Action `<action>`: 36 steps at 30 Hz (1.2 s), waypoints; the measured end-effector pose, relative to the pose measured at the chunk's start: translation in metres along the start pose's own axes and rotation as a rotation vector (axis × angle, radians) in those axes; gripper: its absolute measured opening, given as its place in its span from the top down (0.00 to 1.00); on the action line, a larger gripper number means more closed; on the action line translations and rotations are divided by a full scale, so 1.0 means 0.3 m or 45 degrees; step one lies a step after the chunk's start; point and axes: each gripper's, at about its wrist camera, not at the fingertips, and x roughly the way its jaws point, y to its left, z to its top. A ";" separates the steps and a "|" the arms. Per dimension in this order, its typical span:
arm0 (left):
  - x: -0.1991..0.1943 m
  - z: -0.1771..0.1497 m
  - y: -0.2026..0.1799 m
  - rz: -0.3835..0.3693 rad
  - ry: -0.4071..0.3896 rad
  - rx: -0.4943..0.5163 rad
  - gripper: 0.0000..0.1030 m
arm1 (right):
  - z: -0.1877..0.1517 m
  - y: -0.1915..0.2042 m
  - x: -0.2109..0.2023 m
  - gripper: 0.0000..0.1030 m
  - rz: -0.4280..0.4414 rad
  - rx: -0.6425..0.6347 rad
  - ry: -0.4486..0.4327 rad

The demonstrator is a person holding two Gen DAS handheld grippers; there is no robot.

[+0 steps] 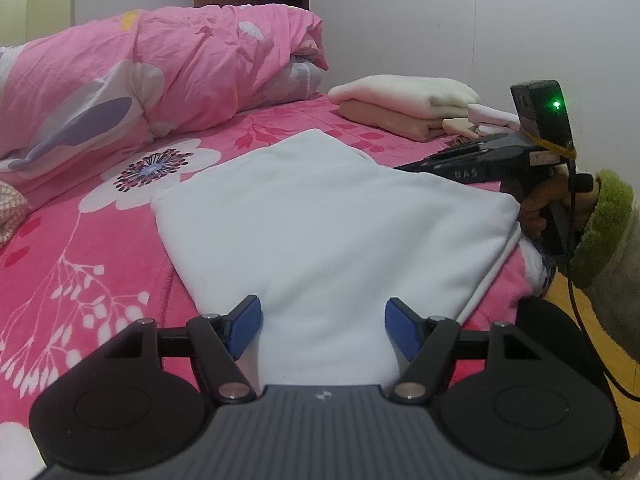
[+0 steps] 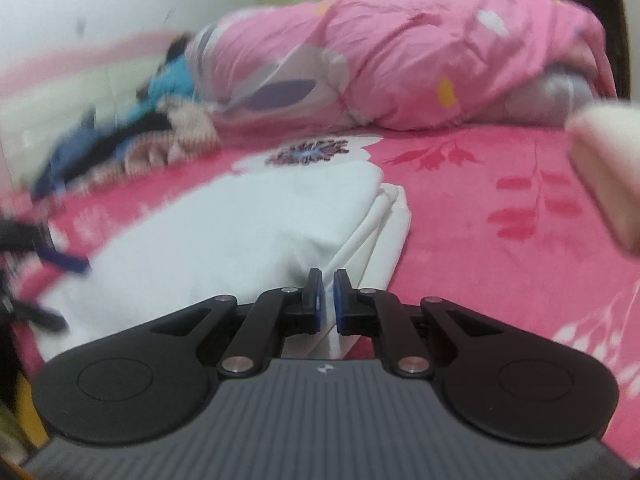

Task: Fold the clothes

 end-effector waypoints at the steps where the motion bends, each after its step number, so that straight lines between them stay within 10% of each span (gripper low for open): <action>1: 0.000 0.000 0.000 0.000 0.000 0.000 0.32 | 0.005 0.013 0.004 0.95 -0.021 -0.046 0.017; 21: -0.009 -0.012 0.001 -0.006 -0.012 -0.013 0.32 | 0.099 -0.071 0.176 0.95 -0.017 -0.020 0.122; 30: -0.012 -0.013 0.006 -0.020 -0.017 -0.017 0.31 | 0.083 -0.138 -0.058 0.93 -0.025 0.269 -0.148; 36: -0.011 -0.012 0.004 -0.024 -0.020 -0.021 0.29 | 0.003 -0.051 -0.102 0.93 0.089 0.217 -0.079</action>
